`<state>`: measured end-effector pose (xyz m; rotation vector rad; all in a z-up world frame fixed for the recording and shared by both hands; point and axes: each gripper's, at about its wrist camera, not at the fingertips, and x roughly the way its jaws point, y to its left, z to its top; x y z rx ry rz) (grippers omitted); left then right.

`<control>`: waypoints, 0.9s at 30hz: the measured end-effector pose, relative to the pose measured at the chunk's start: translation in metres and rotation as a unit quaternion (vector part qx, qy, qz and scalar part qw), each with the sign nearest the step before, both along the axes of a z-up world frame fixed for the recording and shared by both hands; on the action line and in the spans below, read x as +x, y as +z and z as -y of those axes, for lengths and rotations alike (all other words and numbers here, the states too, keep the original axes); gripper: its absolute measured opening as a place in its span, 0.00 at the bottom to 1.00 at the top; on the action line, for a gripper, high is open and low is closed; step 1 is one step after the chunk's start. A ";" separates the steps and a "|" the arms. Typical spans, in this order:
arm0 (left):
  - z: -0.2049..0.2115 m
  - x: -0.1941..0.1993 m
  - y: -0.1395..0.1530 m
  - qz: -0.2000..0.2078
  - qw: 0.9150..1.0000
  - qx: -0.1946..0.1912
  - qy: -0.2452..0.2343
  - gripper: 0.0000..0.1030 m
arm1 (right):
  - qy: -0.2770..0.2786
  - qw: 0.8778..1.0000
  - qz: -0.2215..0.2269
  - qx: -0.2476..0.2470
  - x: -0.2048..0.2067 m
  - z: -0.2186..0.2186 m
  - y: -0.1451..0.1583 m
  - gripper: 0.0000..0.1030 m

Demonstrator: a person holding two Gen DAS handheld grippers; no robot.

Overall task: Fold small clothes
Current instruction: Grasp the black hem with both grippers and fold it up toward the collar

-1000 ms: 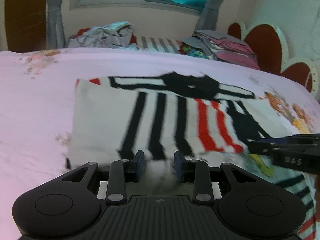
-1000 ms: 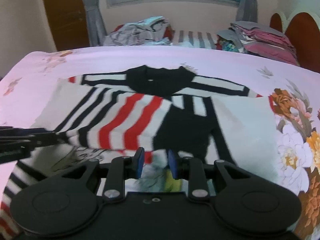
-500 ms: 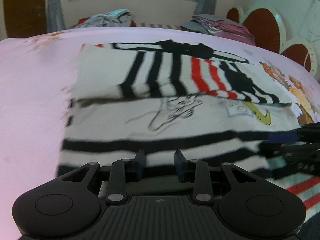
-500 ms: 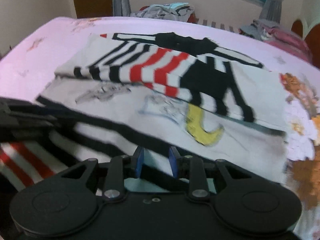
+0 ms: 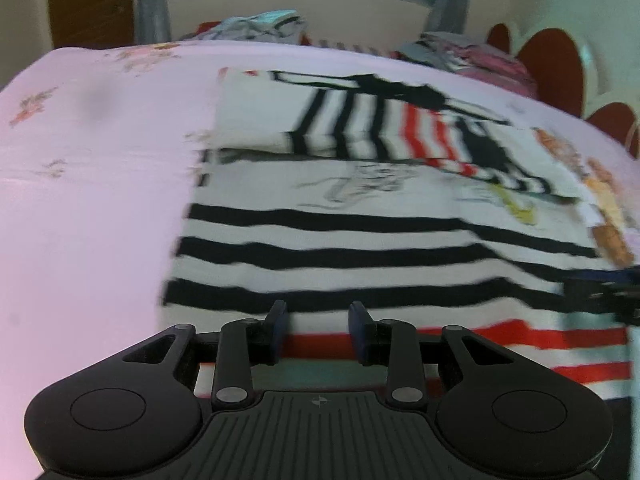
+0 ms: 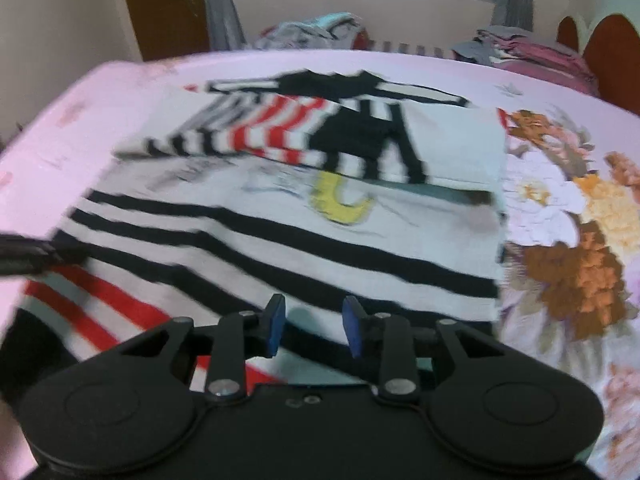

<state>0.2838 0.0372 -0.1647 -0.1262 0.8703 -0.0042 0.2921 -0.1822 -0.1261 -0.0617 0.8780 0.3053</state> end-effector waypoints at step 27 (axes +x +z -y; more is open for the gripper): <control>-0.051 -0.115 0.001 0.009 0.999 -0.020 -0.050 0.61 | -0.168 0.983 0.002 -0.073 -0.143 0.007 -0.009 0.47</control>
